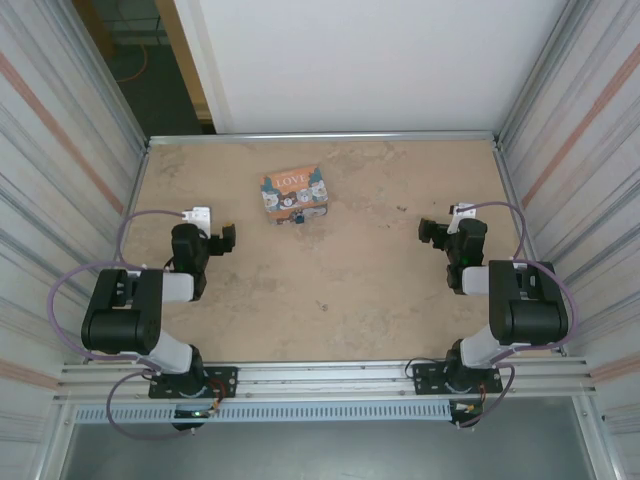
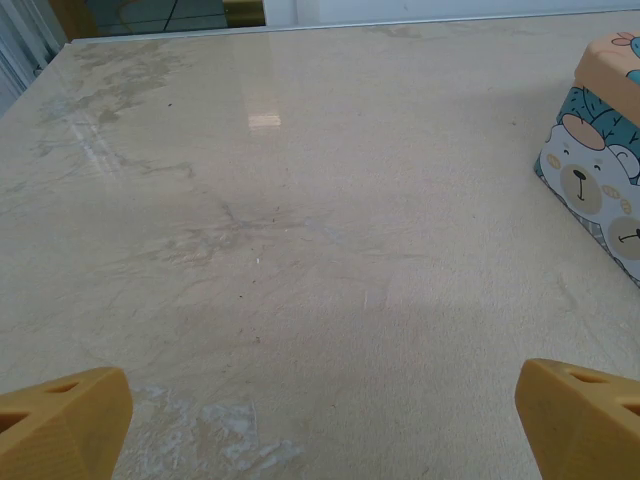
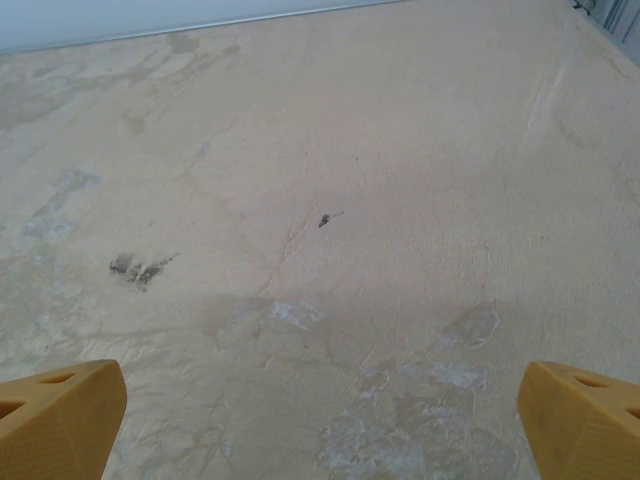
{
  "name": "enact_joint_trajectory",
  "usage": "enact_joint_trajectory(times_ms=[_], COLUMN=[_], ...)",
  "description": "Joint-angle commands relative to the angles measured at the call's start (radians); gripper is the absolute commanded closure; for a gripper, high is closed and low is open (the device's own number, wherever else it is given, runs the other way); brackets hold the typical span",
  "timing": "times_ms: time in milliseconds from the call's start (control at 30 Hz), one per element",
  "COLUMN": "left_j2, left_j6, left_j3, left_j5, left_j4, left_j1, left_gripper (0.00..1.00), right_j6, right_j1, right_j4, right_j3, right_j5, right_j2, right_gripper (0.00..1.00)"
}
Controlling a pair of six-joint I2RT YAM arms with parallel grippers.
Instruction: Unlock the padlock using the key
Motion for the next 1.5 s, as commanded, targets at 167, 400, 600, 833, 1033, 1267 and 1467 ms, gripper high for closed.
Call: enact_joint_trajectory(times_ms=[167, 400, 600, 833, 1033, 1267, 1467], left_j2=[-0.003, -0.004, -0.004, -0.003, -0.007, -0.177, -0.329], left_j6=[0.002, 0.002, 0.002, 0.002, 0.001, -0.022, -0.139], left_j3=[0.015, 0.015, 0.015, 0.016, 0.01, 0.023, 0.091], left_j5=[0.009, 0.009, 0.007, 0.009, 0.007, -0.048, -0.131], left_j4=[-0.001, -0.001, -0.001, -0.002, 0.007, -0.151, -0.327], left_j1=[0.002, 0.002, 0.003, 0.002, 0.002, 0.004, 0.002], left_gripper=[0.01, 0.01, 0.01, 0.01, 0.01, 0.01, 0.01], right_j6=[-0.006, -0.006, -0.006, -0.005, -0.005, 0.017, 0.15], right_j1=[0.002, 0.004, 0.002, 0.001, -0.002, -0.001, 0.04], right_j4=[-0.005, -0.004, -0.006, -0.006, 0.001, -0.209, -0.492], right_j3=[0.01, 0.009, 0.009, 0.011, 0.005, 0.057, 0.107], right_j5=[0.012, 0.012, 0.012, 0.011, 0.005, 0.037, 0.005], right_j2=[0.005, 0.005, 0.005, 0.005, 0.0, -0.139, -0.339], right_gripper=[0.01, 0.01, 0.01, 0.01, 0.01, 0.01, 0.01])
